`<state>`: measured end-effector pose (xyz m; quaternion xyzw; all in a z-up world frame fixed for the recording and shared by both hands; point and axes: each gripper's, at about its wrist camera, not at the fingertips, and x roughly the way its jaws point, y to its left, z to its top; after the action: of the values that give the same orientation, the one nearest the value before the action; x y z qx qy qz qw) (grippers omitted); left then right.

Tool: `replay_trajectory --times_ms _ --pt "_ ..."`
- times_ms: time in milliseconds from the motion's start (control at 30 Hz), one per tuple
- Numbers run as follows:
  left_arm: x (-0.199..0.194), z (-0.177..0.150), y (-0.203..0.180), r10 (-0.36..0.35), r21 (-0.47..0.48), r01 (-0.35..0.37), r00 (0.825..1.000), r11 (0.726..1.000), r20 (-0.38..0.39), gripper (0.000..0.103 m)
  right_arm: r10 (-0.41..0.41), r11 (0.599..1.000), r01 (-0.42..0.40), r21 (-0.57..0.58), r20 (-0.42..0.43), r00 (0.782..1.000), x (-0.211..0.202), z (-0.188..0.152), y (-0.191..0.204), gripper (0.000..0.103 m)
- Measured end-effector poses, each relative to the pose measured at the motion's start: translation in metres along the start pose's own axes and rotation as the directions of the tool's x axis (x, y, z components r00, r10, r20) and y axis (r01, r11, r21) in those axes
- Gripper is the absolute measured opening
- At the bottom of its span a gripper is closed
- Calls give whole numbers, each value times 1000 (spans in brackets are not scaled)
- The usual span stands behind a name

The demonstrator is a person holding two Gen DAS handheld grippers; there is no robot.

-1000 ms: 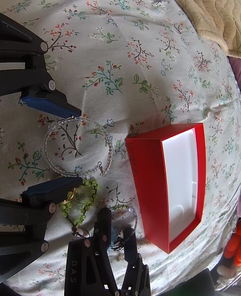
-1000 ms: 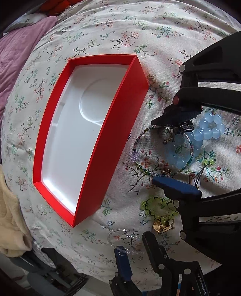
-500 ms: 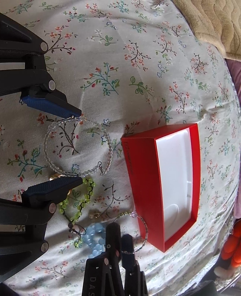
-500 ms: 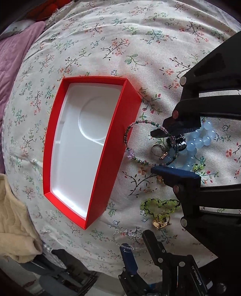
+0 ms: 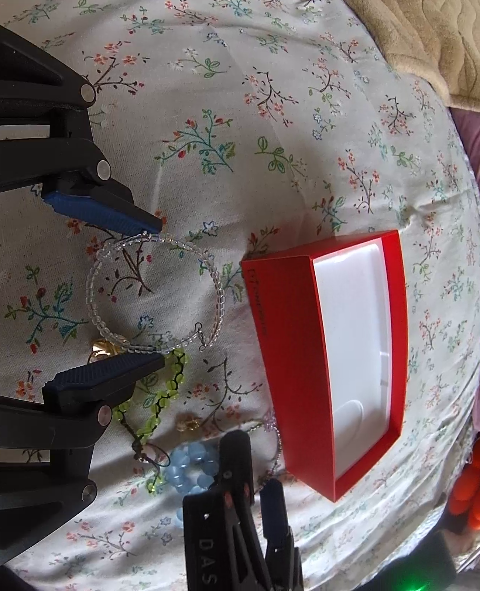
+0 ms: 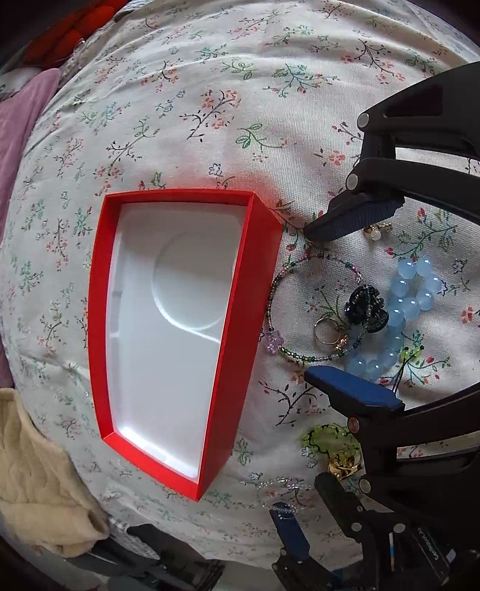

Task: Organize jewelry
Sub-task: 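Close the left tool on the clear bangle while the right tool grasps the thin beaded bracelet, then lift both bracelets into the red box and open both tools to release them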

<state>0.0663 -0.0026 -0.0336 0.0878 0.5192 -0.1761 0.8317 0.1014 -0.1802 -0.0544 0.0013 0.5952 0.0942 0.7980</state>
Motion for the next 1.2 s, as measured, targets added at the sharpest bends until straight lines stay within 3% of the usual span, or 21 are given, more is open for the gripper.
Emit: replay_trajectory --times_ms 100,367,433,500,833,1067,1200 --pt "0 -1 0 1 4 -1 1000 1000 -3 54 16 1000 -16 10 -10 1000 3 1 2 78" --pt "0 -3 2 5 1 -4 1000 1000 -4 54 -30 999 30 17 -4 1000 7 2 3 78" --pt "0 -3 2 6 4 -6 1000 1000 -4 54 -20 999 20 26 -6 1000 7 4 2 74" --pt "-1 -4 1 7 5 -6 1000 1000 -4 54 -15 1000 16 27 -10 1000 7 4 -1 62" --pt "-6 -1 2 11 -6 -11 1000 1000 10 54 26 999 -25 28 -9 1000 -6 -2 -1 59" --pt "-16 8 2 30 -10 -30 998 1000 51 54 62 998 -63 23 31 998 -32 -5 6 59" --pt "-23 20 -1 32 -18 -30 996 999 89 54 92 995 -95 27 96 991 -56 0 7 59"
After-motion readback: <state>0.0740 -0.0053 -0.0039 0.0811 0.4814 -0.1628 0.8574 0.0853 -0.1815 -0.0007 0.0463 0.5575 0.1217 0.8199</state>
